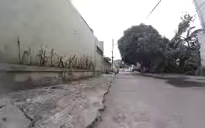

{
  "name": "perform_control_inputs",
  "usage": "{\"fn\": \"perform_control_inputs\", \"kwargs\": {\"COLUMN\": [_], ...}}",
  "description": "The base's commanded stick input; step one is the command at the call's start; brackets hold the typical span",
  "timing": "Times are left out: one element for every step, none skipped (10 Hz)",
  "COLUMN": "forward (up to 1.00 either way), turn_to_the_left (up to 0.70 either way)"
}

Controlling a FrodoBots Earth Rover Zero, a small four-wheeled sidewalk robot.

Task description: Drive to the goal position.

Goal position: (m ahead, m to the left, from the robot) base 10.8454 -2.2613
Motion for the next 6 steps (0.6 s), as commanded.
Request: {"fn": "perform_control_inputs", "kwargs": {"forward": [1.00, 1.00, 1.00, 1.00, 1.00, 1.00], "turn_to_the_left": [-0.06, -0.25, -0.32, -0.37, -0.39, -0.39]}}
